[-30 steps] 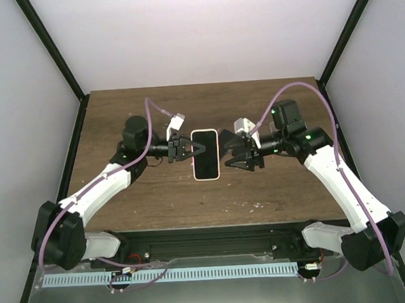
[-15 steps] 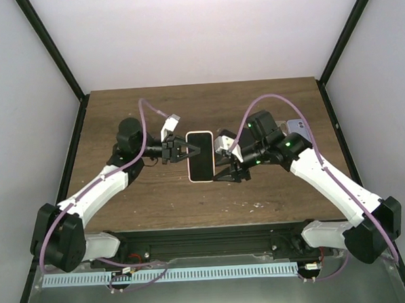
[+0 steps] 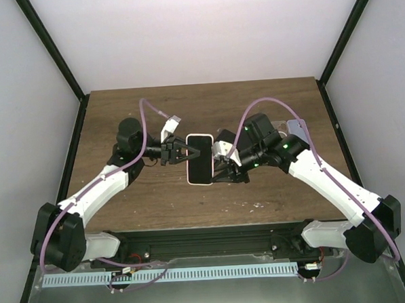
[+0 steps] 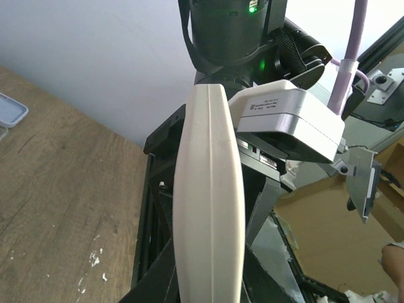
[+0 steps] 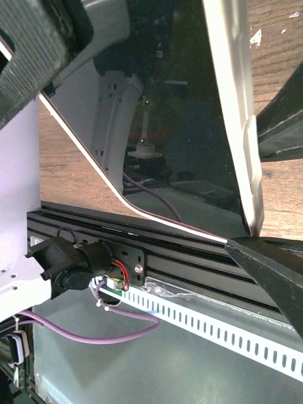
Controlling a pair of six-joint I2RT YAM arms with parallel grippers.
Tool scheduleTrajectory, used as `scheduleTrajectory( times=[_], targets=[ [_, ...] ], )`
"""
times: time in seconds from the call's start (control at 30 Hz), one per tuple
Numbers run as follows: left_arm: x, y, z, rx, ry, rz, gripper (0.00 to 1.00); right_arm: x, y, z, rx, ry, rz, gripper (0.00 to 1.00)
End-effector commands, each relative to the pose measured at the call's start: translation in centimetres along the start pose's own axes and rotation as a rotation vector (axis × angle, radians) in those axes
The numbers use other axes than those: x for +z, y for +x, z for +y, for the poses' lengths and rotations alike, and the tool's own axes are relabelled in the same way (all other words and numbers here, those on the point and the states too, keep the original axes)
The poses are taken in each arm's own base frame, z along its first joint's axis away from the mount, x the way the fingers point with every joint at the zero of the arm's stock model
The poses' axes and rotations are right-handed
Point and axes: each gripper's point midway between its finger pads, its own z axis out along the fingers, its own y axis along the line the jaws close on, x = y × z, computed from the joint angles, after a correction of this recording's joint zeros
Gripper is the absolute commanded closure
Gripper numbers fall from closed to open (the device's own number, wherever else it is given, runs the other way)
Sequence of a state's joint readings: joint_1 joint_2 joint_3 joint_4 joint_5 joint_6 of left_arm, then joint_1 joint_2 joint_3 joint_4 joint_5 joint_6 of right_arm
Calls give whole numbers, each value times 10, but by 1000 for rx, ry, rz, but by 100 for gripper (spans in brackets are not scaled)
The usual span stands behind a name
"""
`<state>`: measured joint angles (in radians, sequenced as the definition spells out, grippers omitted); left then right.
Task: Take the phone out of the phone case
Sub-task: Remove the phone case from the phone.
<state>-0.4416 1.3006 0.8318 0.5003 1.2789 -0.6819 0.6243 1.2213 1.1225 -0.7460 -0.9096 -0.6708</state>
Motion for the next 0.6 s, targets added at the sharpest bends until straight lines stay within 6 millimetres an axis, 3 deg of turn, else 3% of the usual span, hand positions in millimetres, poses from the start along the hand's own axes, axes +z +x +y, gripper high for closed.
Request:
scheduleTrajectory(
  times=[0.0, 0.27, 0.57],
  targets=[
    [-2, -11, 0, 48, -10, -35, 100, 10, 1, 16, -87, -31, 26, 69],
    [-1, -9, 0, 32, 0, -26, 100, 12, -3, 16, -147, -19, 21, 76],
    [0, -7, -2, -10, 51, -7, 100, 9, -6, 2, -233, 61, 44, 79]
  ],
)
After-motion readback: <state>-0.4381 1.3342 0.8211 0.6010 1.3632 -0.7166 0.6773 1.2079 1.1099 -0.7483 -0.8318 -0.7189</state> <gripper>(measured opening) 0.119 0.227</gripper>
